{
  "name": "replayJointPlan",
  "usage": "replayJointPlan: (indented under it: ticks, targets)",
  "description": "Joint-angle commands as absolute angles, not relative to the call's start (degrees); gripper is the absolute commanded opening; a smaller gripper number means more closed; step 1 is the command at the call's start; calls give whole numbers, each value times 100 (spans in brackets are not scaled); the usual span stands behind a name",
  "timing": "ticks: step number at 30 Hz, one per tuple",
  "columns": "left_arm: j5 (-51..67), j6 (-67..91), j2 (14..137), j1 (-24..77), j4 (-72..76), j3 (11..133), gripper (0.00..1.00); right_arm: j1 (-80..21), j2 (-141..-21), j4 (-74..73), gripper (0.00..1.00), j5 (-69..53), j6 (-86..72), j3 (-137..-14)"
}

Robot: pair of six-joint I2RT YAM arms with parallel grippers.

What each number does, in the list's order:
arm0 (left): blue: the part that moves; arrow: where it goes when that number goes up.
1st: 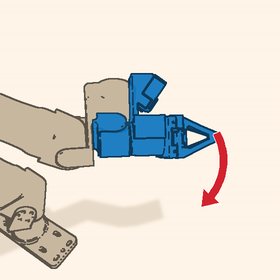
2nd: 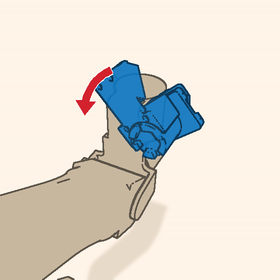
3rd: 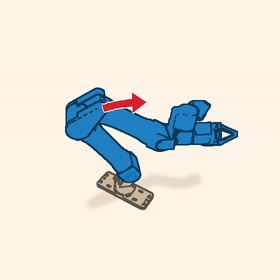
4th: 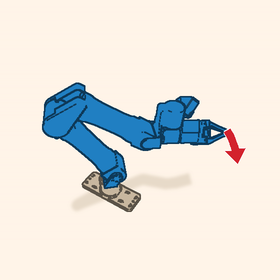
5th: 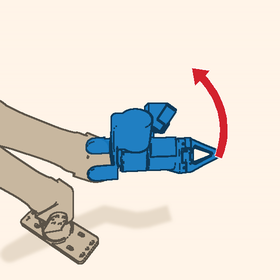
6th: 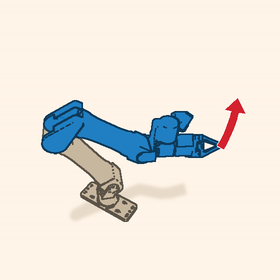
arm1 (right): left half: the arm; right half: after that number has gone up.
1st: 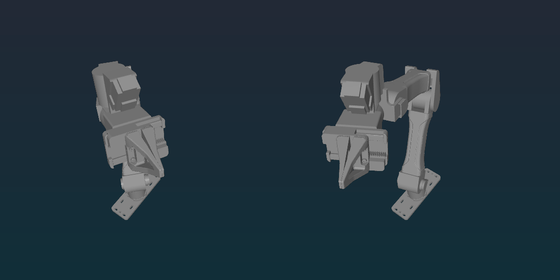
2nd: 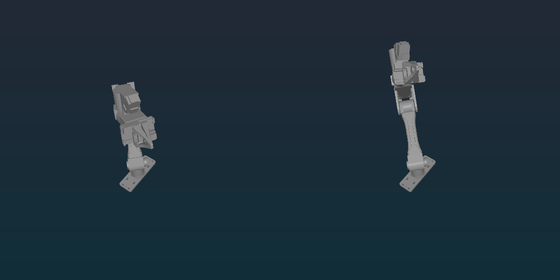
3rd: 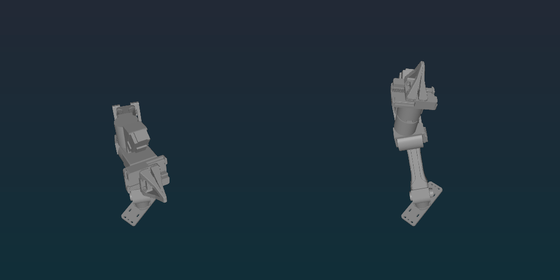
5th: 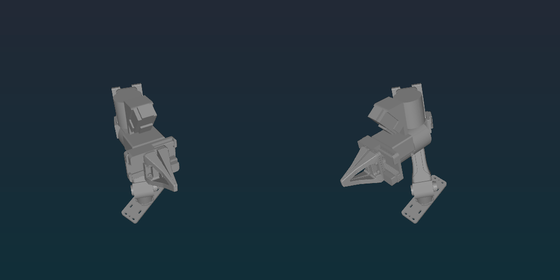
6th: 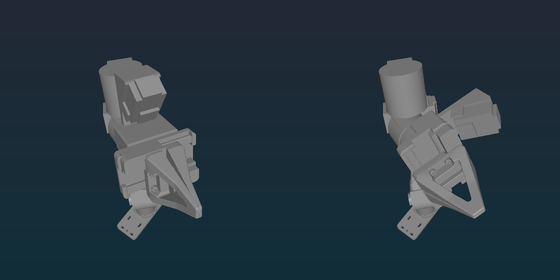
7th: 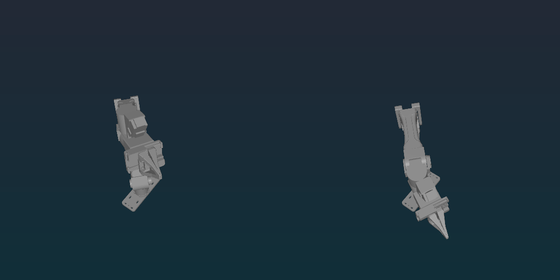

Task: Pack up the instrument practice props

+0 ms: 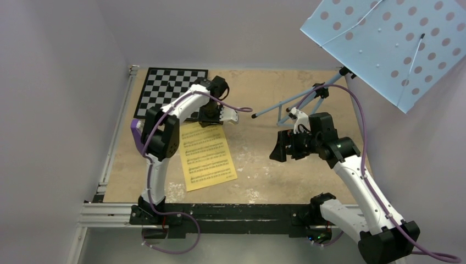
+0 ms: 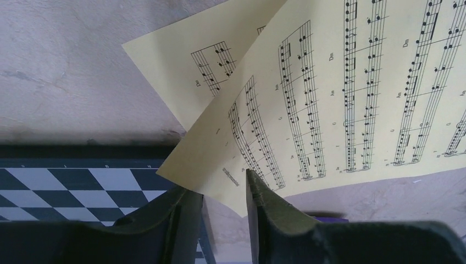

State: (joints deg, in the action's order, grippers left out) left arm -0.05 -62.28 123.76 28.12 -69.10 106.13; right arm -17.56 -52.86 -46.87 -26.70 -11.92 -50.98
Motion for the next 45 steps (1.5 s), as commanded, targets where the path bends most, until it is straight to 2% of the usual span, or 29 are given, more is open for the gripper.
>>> replayJointPlan:
  ticks: [1,8,10,11,14,17,19,21,24,26,28,30,32,34,36,40,45]
  targets:
    - [39,-6095,11755,2760,-6670,10429,43,-1731,-5284,-4623,93,-2757,-1159,-5218]
    - [291,-5667,11530,2768,-6675,10639,58,-1727,-5278,-4687,93,-2709,-1059,-5317]
    - [424,-5481,11410,2769,-6695,10803,67,-1730,-5274,-4825,94,-2663,-958,-5418]
    - [524,-5381,11333,2769,-6753,10960,71,-1726,-5275,-4919,94,-2625,-883,-5495]
    - [1069,-5008,11141,2769,-7095,11751,74,-1722,-5252,-5262,94,-2503,-636,-5765]
    - [2219,-4220,10877,2718,-7180,12861,78,-1723,-5199,-5614,94,-2327,-431,-6002]
    - [3027,-3474,10469,2674,-6451,13180,82,-1723,-5120,-5764,94,-2259,-312,-6086]
    - [3623,-2494,9829,2647,-5110,12833,89,-1723,-5075,-5863,95,-2191,-167,-6107]
    - [4047,-793,9252,2646,-2038,11931,95,-1723,-5045,-5953,95,-2047,-32,-6125]
    - [4244,555,9490,2646,-890,12099,93,-1710,-5045,-6003,95,-1949,197,-6134]
    - [4413,1847,10117,2681,-420,12924,91,-1697,-5045,-6049,95,-1887,304,-6145]
    - [4106,2231,10835,2959,-597,14088,91,-1681,-5038,-6100,95,-1811,381,-6159]
    - [3942,2371,10968,3242,-169,14127,92,-1664,-5028,-6165,95,-1781,451,-6169]
    - [3846,2393,11010,3511,346,13966,92,-1654,-5015,-6261,95,-1775,569,-6193]
    - [3582,2403,10934,3653,447,13641,86,-1639,-4954,-6336,95,-1677,714,-6165]
    - [3168,2443,10233,3611,1036,11954,78,-1573,-4641,-6622,95,-1642,1043,-6214]
    - [4017,1748,9928,3453,1488,10372,76,-1493,-4195,-6837,96,-1478,1103,-6255]
